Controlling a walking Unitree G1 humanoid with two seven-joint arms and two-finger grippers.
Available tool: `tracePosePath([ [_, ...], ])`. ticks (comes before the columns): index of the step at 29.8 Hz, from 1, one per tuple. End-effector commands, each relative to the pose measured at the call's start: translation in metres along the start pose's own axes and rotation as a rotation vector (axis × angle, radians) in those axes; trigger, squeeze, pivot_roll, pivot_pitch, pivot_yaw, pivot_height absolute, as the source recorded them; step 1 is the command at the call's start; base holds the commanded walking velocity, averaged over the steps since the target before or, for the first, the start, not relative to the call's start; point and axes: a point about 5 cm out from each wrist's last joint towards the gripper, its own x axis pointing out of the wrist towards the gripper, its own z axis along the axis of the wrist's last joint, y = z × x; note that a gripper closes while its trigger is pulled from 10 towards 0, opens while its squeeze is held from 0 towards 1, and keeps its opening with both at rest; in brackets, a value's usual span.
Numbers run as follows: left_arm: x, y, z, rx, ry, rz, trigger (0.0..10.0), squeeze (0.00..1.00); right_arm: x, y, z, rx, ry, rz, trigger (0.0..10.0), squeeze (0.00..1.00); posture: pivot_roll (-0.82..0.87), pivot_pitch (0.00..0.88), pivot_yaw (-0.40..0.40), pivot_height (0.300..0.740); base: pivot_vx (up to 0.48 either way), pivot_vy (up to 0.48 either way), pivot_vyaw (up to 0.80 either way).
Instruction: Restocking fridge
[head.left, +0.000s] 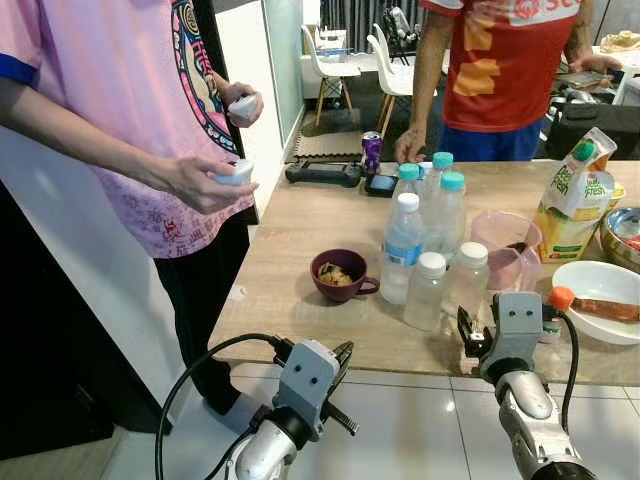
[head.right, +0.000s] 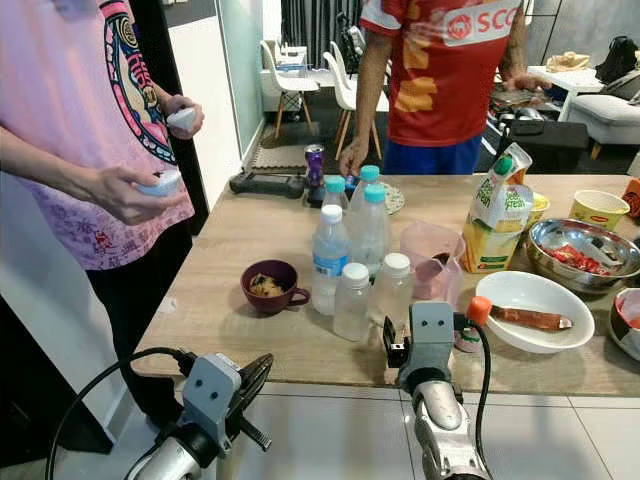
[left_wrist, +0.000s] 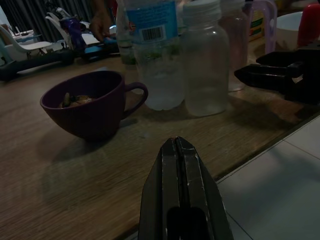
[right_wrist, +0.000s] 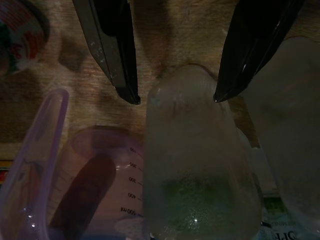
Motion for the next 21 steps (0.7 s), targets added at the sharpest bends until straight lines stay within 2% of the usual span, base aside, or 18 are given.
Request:
tracePosePath([
  [1,-0.002,0.001,-0.002,0.015,0.010,-0.002,10.0,0.00,0.000,-0.005,0.001,0.012,-0.011,-0.012,10.0,0.00,0.06,0.097,0.023,0.740,0.000,0.000,0.00],
  [5,-0.002,0.000,-0.001,0.014,0.008,-0.003,10.0,0.00,0.001,-0.004,0.007,0.042,-0.045,0.002,10.0,0.00,0.05,0.096,0.023,0.740,0.000,0.000,0.00],
  [6,-0.001,0.000,-0.001,0.013,0.008,-0.002,10.0,0.00,0.002,-0.006,0.009,0.053,-0.057,-0.003,10.0,0.47,0.05,0.095,0.023,0.740,0.000,0.000,0.00],
  [7,-0.001,0.000,-0.001,0.012,0.007,-0.001,10.0,0.00,0.002,-0.007,0.010,0.053,-0.060,-0.008,10.0,1.00,0.05,0.095,0.023,0.740,0.000,0.000,0.00],
  [12,0.000,0.001,-0.001,0.011,0.005,0.001,10.0,0.00,0.004,-0.013,0.013,0.064,-0.072,-0.044,10.0,1.00,0.06,0.092,0.024,0.740,0.000,0.000,0.00],
  [13,0.000,0.001,-0.001,0.010,0.004,0.001,10.0,0.00,0.004,-0.016,0.015,0.069,-0.077,-0.057,10.0,0.87,0.06,0.090,0.025,0.740,0.000,0.000,0.00],
  [14,-0.001,0.001,0.000,0.011,0.004,0.002,10.0,0.00,0.004,-0.023,0.017,0.068,-0.090,-0.081,10.0,0.00,0.06,0.091,0.026,0.740,0.000,0.000,0.00],
  [20,-0.001,0.001,0.000,0.010,0.003,0.003,10.0,0.00,0.004,-0.038,0.025,0.072,-0.129,-0.130,10.0,0.00,0.06,0.091,0.027,0.740,0.000,0.000,0.00],
  [21,-0.001,0.002,0.000,0.010,0.003,0.004,10.0,0.00,0.004,-0.046,0.031,0.082,-0.157,-0.153,10.0,0.00,0.06,0.091,0.027,0.740,0.000,0.000,0.00],
])
